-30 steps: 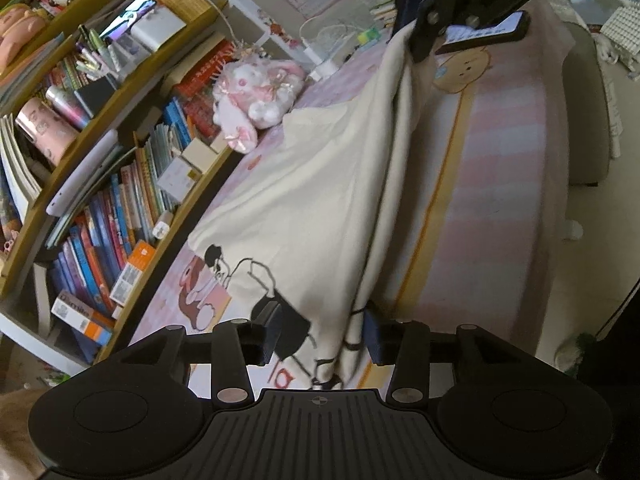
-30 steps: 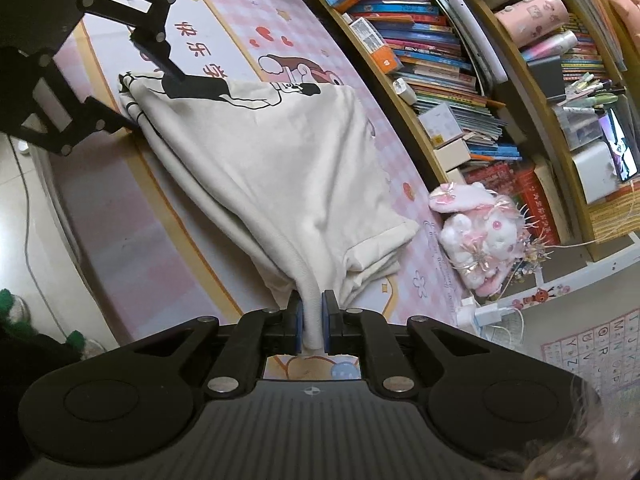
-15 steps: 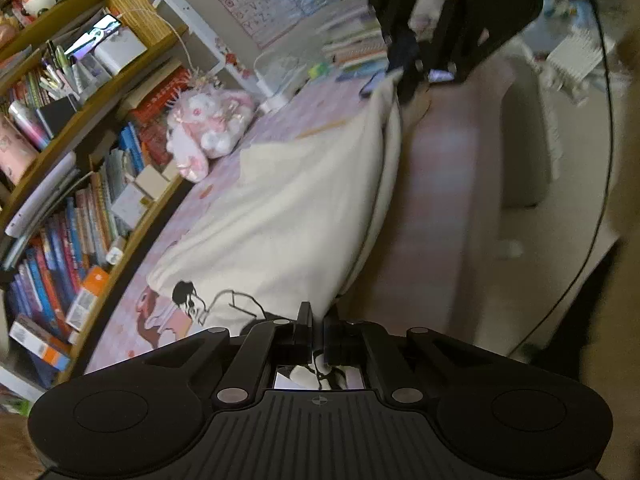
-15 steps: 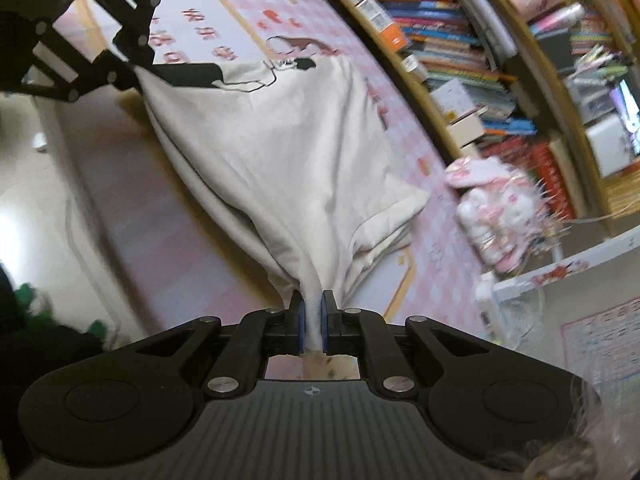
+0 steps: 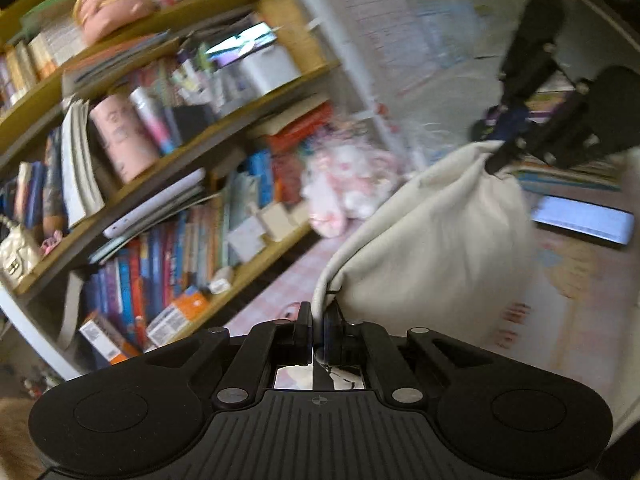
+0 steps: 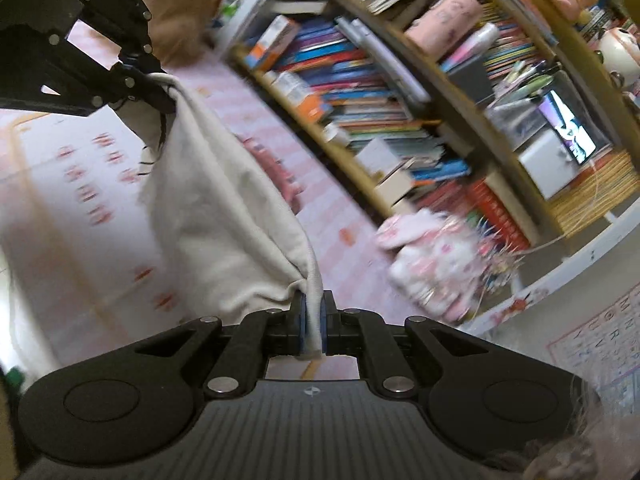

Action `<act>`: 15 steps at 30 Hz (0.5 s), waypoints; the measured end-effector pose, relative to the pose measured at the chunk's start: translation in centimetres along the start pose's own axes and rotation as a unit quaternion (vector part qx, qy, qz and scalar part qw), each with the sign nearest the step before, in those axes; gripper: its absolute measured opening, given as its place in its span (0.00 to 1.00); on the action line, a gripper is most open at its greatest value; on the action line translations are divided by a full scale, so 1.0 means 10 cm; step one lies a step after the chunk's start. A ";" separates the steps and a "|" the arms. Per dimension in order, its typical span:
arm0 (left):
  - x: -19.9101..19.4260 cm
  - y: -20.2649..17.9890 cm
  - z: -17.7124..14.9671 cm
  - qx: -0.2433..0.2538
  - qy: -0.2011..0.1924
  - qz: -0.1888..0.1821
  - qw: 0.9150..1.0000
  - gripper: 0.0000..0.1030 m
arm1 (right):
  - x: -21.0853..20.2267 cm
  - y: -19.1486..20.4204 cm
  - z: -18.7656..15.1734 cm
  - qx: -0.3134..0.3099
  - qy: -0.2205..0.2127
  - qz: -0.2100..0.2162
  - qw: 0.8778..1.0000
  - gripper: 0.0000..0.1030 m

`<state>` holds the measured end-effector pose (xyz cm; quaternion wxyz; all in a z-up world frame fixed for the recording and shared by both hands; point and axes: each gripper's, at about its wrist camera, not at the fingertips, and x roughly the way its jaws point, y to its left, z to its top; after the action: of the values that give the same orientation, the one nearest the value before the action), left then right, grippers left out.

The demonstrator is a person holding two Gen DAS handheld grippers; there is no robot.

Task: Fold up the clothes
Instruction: 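Lift the cream shirt with both grippers and fold it over onto itself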

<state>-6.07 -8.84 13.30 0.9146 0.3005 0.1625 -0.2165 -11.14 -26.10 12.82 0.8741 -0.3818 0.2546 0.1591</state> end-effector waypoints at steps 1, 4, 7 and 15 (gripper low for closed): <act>0.12 0.01 0.01 -0.003 0.008 0.004 1.000 0.04 | 0.11 -0.06 0.00 0.003 -0.002 0.000 1.000 0.06; 0.46 0.02 0.03 -0.006 0.033 0.007 0.999 0.04 | 0.50 -0.17 -0.02 0.008 -0.002 0.005 1.000 0.06; 0.75 0.03 0.03 -0.002 0.062 0.006 0.998 0.04 | 0.84 -0.26 -0.04 0.013 -0.001 0.016 1.000 0.06; 1.18 0.03 -0.02 0.016 0.121 0.011 0.992 0.13 | 1.50 -0.43 -0.13 0.028 0.006 0.066 0.997 0.06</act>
<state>4.12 -12.00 8.25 0.8857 0.3408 0.2651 -0.1706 2.73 -28.68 6.12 0.8705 -0.3409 0.2885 0.2069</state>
